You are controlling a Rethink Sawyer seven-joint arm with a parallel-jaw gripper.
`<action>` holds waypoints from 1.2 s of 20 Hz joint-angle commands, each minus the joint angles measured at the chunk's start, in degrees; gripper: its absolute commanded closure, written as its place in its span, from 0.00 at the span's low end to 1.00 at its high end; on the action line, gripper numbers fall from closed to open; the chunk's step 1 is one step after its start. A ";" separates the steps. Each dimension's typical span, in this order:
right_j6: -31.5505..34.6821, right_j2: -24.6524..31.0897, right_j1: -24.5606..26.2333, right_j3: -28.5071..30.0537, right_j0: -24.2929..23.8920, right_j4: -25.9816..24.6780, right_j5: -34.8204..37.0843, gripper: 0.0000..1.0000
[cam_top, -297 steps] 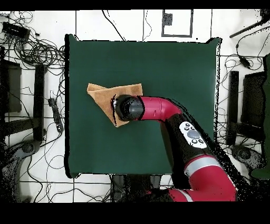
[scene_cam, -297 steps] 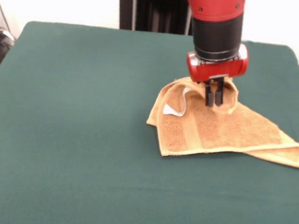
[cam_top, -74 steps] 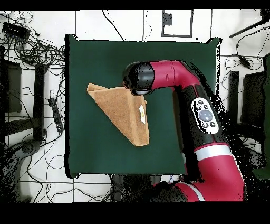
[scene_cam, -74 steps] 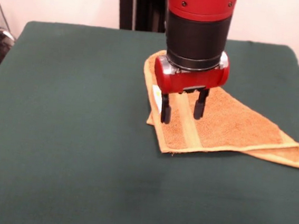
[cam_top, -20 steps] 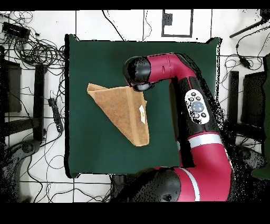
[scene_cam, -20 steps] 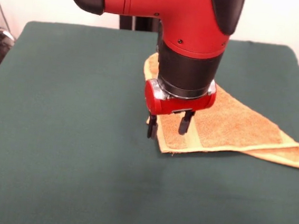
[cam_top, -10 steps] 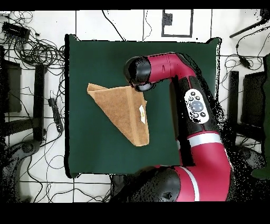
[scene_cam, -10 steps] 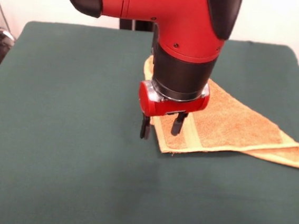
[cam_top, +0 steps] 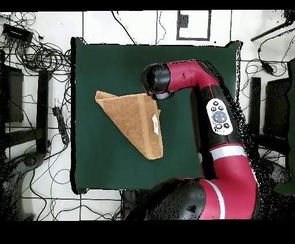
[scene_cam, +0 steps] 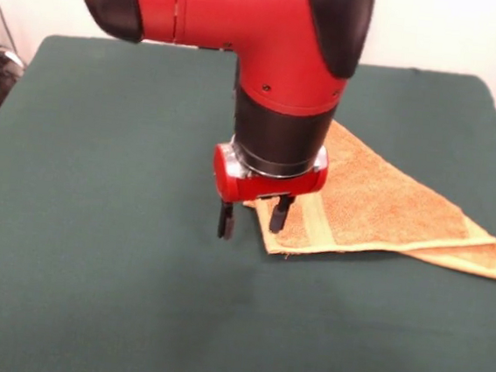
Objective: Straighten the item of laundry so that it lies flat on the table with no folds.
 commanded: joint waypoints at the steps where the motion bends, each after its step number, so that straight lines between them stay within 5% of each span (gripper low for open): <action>1: -20.93 6.18 1.44 4.67 -0.11 -1.19 -2.67 0.00; 13: -19.43 9.99 2.98 6.41 -2.66 4.23 0.30 0.00; 24: -20.59 12.12 2.95 7.78 -3.51 2.50 -1.53 0.00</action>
